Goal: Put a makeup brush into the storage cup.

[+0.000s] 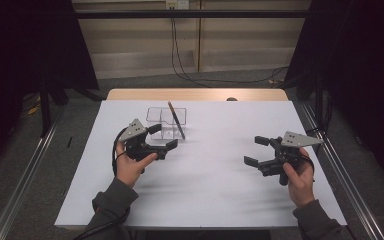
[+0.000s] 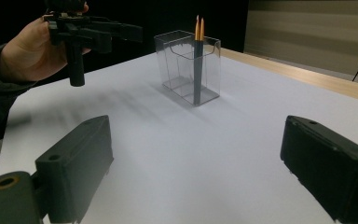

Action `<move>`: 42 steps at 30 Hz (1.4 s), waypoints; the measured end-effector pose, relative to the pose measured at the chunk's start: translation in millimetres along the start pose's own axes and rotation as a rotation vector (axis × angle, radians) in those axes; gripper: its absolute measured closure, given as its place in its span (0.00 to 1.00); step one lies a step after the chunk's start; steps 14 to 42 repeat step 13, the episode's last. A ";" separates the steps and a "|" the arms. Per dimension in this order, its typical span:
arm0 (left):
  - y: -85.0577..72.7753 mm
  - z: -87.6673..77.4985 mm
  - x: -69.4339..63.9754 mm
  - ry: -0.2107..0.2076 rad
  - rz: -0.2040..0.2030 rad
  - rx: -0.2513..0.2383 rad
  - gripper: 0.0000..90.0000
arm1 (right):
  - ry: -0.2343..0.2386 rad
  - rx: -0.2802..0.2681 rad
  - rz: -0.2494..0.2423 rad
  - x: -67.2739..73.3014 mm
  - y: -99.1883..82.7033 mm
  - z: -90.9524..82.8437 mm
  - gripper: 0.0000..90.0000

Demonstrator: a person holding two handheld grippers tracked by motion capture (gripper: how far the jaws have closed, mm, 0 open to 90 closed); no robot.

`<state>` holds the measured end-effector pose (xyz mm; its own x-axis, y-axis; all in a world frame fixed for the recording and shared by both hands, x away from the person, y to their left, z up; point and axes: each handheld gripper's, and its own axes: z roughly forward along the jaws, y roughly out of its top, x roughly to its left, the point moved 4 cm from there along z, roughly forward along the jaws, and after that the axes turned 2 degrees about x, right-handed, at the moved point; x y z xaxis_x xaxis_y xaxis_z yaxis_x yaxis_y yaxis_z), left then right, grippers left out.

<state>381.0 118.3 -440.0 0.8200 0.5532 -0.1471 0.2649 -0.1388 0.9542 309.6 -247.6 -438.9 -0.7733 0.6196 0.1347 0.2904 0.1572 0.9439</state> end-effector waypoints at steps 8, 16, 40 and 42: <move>-0.9 0.1 0.5 -0.002 0.003 0.003 0.11 | 0.001 0.004 0.002 -1.3 -1.1 0.9 0.09; -1.7 -0.1 -0.3 -0.002 0.003 0.000 0.10 | -0.003 0.005 -0.002 -1.7 -1.0 0.0 0.09; -1.7 -0.1 -0.3 -0.002 0.003 0.000 0.10 | -0.003 0.005 -0.002 -1.7 -1.0 0.0 0.09; -1.7 -0.1 -0.3 -0.002 0.003 0.000 0.10 | -0.003 0.005 -0.002 -1.7 -1.0 0.0 0.09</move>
